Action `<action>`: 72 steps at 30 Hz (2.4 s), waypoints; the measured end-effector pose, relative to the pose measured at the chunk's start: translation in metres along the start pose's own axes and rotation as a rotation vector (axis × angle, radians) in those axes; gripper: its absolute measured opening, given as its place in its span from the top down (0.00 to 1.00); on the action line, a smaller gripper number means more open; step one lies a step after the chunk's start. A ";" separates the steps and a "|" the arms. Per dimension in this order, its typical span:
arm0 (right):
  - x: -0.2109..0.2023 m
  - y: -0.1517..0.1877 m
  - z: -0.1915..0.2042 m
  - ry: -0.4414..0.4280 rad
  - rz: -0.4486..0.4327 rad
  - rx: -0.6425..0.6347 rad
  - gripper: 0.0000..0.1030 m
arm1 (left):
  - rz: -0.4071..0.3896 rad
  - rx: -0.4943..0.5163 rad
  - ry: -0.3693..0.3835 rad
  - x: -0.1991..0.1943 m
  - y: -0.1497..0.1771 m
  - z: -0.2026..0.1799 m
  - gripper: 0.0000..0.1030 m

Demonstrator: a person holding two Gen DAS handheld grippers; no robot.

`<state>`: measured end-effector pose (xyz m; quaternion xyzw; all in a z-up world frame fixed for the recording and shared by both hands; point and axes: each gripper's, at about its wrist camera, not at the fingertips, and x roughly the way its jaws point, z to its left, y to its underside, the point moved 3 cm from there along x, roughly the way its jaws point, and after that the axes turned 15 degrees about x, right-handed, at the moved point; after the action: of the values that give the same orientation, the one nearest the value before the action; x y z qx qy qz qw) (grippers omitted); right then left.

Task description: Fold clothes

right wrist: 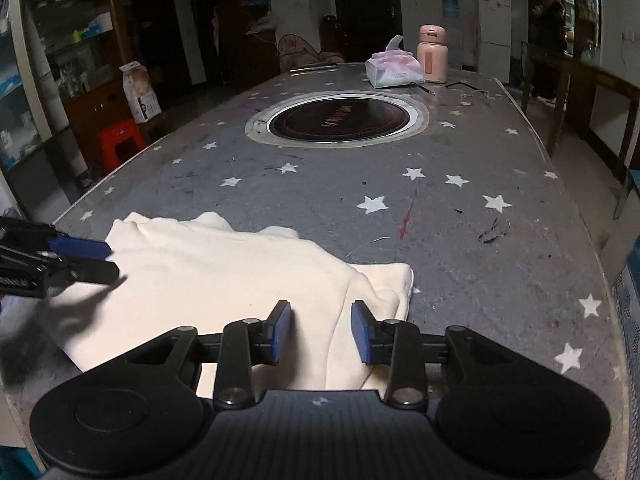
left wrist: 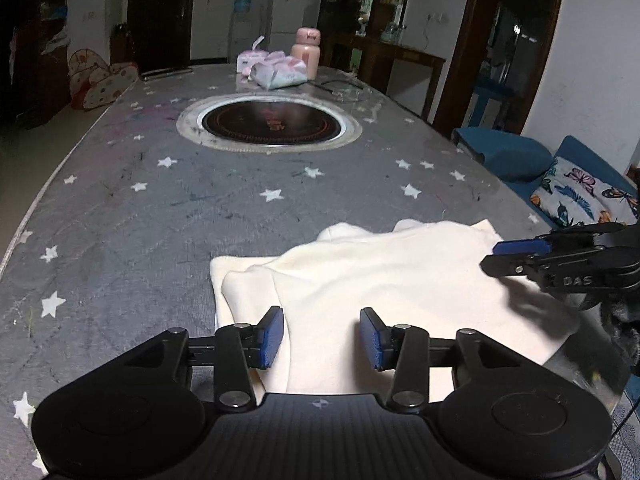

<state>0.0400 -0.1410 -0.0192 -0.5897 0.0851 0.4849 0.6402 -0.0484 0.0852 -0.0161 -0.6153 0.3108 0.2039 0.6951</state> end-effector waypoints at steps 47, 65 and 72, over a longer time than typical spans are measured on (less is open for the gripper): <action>-0.061 0.051 0.041 -0.001 -0.200 0.094 0.00 | -0.040 -0.042 -0.167 -0.050 0.020 -0.020 0.00; -0.079 0.074 0.057 0.000 -0.203 0.038 0.00 | -0.052 -0.032 -0.202 -0.069 0.040 -0.038 0.00; -0.073 0.082 0.077 -0.060 -0.159 -0.048 0.00 | -0.015 -0.075 -0.234 -0.067 0.045 -0.025 0.00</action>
<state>-0.0929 -0.1280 -0.0023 -0.5950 0.0072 0.4517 0.6648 -0.1316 0.0741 -0.0040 -0.6151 0.2149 0.2807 0.7047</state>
